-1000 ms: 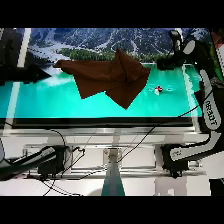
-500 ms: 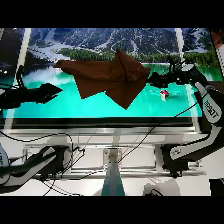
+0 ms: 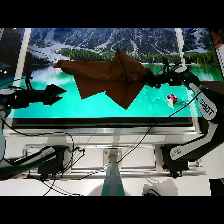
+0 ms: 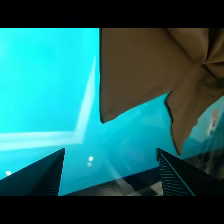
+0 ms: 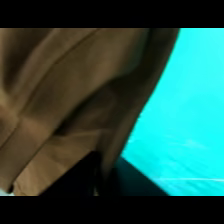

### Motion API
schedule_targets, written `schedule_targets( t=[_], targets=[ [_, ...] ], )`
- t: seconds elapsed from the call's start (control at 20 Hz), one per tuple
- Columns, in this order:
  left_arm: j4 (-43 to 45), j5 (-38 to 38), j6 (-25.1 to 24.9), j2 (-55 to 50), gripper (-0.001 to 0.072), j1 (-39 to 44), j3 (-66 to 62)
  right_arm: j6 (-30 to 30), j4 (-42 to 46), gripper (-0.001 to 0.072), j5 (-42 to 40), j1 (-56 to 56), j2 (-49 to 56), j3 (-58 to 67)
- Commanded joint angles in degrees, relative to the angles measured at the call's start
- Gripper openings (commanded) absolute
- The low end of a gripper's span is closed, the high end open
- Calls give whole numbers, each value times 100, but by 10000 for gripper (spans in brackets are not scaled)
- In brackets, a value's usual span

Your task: Fold the clothes and pants, and hang the long-sleeved shirts on hangers.

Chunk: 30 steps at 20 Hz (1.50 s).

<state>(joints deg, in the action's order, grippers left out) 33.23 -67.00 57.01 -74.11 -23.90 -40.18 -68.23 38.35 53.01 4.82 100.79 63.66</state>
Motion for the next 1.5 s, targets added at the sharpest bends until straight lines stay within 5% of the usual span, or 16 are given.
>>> schedule_targets(
  t=[0.0, 0.2, 0.4, 0.55, 0.75, 0.85, 0.9, 1.45],
  targets=[
    [-643, 142, -535, -535, 636, 345, 4, 2, 111, 42, -13, -22, 9, -2],
    [-802, 1001, -1095, -1014, 636, 970, -37, 2, 249, 14, -11, -22, 9, -2],
    [-800, 1283, -1095, -1351, 634, 1338, -120, 2, 247, 14, -22, -22, 9, -2],
    [-807, 1281, -1078, -1541, 371, 1600, -131, 2, 247, 14, -39, -22, 9, -2],
    [-824, 1327, -1078, -1589, 335, 1980, -291, 2, 247, 14, -39, -22, 7, -2],
    [-828, 1508, -1080, -1589, 46, 2048, -452, 2, 247, 14, -33, -22, 4, -2],
    [-848, 1615, -1080, -1589, 13, 2046, -549, 2, 247, 14, -17, -22, 4, -2],
    [-2516, 1526, -1333, -284, 12, 1506, -3348, 35, 1891, 13, 890, -17, -1478, 289]
  ],
)
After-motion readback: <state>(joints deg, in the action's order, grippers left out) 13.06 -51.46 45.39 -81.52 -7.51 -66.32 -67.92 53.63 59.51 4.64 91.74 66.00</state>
